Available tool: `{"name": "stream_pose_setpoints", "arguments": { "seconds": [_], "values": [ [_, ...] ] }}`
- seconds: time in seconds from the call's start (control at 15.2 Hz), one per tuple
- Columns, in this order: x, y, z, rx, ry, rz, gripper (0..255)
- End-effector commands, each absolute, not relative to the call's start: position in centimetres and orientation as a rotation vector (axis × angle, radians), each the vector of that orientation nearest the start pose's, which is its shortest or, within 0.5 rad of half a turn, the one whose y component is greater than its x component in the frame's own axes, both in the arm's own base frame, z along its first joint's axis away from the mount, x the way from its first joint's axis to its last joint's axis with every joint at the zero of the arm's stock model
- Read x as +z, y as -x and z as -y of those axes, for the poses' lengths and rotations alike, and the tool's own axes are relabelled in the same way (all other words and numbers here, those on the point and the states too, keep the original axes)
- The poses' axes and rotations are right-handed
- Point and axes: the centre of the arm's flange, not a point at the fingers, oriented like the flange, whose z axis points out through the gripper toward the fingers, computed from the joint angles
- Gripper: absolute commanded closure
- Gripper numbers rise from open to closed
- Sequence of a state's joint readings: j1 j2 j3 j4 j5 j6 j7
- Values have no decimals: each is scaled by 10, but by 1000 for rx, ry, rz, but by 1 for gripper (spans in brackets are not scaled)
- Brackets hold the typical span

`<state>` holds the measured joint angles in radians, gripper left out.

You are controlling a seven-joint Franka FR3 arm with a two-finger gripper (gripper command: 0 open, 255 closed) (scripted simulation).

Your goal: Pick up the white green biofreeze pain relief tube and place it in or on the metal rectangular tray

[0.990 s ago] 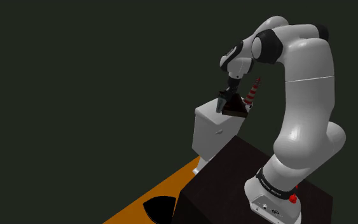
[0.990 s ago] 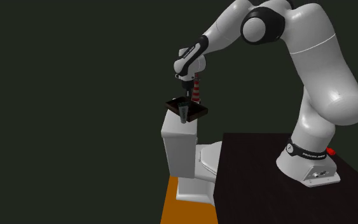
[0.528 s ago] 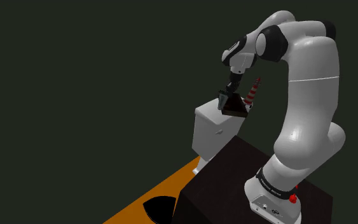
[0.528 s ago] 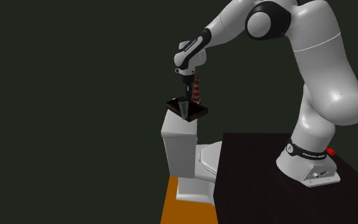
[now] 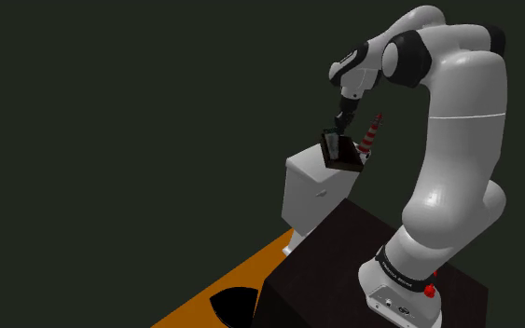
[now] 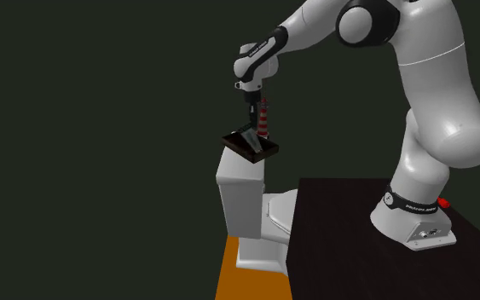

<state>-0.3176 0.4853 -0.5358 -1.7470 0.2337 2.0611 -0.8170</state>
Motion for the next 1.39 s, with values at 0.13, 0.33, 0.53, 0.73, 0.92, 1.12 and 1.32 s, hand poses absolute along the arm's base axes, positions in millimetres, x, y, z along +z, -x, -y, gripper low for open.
{"name": "stream_pose_setpoints", "arguments": {
  "seconds": [0.13, 0.33, 0.53, 0.73, 0.92, 1.12, 1.32],
  "values": [
    [342, -456, 456, 147, 3091, -183, 255],
    [358, -456, 456, 147, 3091, -183, 255],
    [368, -454, 469, 147, 3091, -183, 255],
    [382, -450, 505, 147, 3091, -183, 255],
    [397, -445, 542, 147, 3091, -183, 255],
    [411, -441, 579, 147, 3091, -183, 255],
    [425, -436, 615, 147, 3091, -183, 255]
  ]
}}
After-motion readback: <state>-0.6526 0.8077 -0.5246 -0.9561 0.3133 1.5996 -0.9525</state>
